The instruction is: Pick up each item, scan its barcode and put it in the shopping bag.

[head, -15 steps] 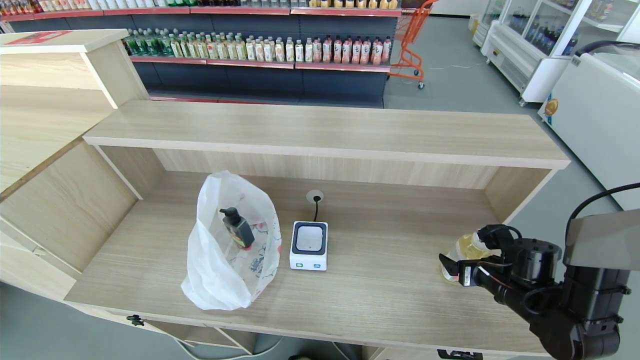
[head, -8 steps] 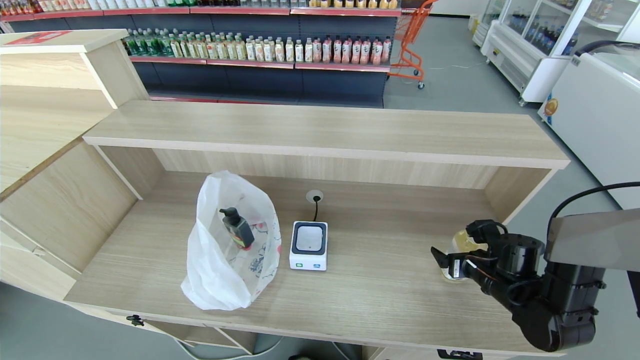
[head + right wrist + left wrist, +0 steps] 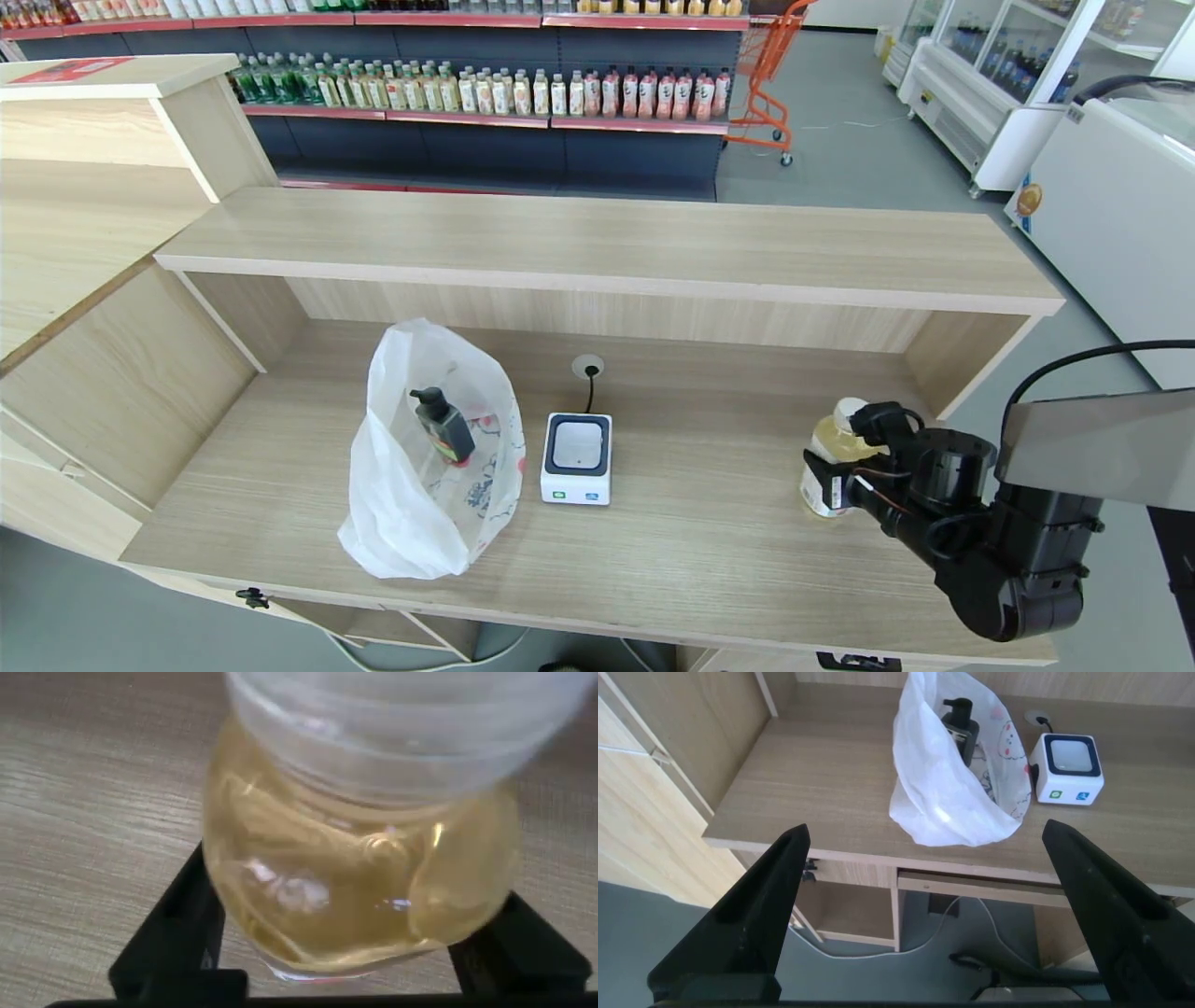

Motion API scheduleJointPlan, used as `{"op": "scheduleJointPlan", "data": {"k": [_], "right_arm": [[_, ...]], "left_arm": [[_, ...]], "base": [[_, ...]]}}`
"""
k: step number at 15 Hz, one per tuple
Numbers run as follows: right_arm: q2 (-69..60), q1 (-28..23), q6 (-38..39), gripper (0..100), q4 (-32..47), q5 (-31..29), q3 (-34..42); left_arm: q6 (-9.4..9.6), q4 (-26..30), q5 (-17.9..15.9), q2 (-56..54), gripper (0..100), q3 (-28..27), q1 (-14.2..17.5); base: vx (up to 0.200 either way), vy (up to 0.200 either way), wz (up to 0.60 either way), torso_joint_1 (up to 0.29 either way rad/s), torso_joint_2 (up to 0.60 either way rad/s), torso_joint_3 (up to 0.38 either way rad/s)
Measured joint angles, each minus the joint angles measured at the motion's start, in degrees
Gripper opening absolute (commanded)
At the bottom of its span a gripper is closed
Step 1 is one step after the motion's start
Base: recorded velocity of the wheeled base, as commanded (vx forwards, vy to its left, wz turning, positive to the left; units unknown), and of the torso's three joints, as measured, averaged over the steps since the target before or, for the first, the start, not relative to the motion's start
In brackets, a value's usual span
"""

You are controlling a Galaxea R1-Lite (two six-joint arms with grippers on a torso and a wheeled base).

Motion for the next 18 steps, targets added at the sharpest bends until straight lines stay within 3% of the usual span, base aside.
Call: {"op": "scheduleJointPlan", "data": {"k": [6,10,13,16,18], "right_arm": [[0.5,0.0,-5.2,0,-0.3,0.1,0.9],[-1.6,-0.3,-0.8,0,1.8,0.7,1.0],[-11.3,-0.6,6.2,0,11.6,6.3,0.8],[-24.5,0.1,14.1,0,24.6,17.7,0.4],[-34.5,3.2,19.0,0,35.6,24.2,0.2]], "left_arm": [[0.02,0.0,0.0,0.0,100,0.0,0.0],[0.02,0.0,0.0,0.0,100,0.0,0.0],[0.02,0.0,0.0,0.0,100,0.0,0.0],[0.02,0.0,0.0,0.0,100,0.0,0.0],[0.02,0.0,0.0,0.0,100,0.0,0.0]], "base": [[0.0,0.0,0.0,0.0,0.0,0.0],[0.0,0.0,0.0,0.0,0.0,0.0],[0.0,0.0,0.0,0.0,0.0,0.0],[0.0,0.0,0.0,0.0,0.0,0.0],[0.0,0.0,0.0,0.0,0.0,0.0]]}}
